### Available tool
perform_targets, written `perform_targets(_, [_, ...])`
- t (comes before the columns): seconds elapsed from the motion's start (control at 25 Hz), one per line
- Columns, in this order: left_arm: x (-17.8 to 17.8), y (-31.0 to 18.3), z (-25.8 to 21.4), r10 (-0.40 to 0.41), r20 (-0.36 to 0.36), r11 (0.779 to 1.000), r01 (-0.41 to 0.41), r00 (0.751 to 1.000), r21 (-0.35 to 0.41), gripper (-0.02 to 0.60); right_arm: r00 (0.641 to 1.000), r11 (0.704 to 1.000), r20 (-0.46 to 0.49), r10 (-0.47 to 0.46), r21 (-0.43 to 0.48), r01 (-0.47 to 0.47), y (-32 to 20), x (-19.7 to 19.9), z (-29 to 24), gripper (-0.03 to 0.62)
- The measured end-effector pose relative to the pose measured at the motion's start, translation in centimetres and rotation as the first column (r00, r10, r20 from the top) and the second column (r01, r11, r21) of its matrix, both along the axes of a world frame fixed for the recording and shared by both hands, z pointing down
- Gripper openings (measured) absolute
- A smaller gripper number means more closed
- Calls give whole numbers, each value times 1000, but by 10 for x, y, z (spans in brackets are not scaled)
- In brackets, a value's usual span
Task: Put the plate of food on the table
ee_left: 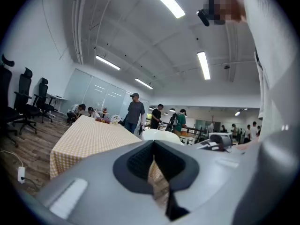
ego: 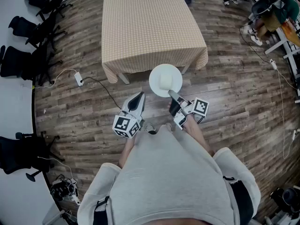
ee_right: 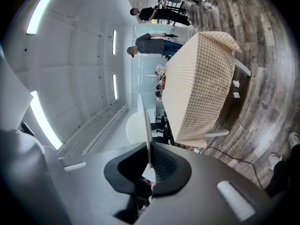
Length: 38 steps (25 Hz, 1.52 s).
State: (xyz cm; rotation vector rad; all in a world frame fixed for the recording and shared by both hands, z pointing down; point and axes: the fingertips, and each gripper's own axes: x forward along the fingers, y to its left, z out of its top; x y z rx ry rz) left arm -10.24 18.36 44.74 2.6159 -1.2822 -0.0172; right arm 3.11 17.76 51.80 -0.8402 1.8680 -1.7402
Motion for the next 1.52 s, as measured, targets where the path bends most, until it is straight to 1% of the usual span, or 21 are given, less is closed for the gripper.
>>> perform_targets(0.52, [10, 14, 1, -16, 17, 1000, 16, 1000, 3, 8, 1000, 1000, 0, -22, 19, 22, 11, 10, 0, 11])
perform_targets(0.88, [34, 27, 2, -36, 37, 999, 35, 999, 14, 9, 999, 999, 20, -30, 25, 30, 25, 38, 4, 11])
perform_targets(1.16, [44, 35, 8, -65, 33, 998, 65, 997, 5, 8, 999, 999, 21, -47, 15, 47, 29, 51, 13, 11])
perform_targets(1.52, [54, 22, 12, -90, 30, 996, 90, 995, 7, 9, 997, 998, 37, -65, 14, 64, 15, 62, 20, 11])
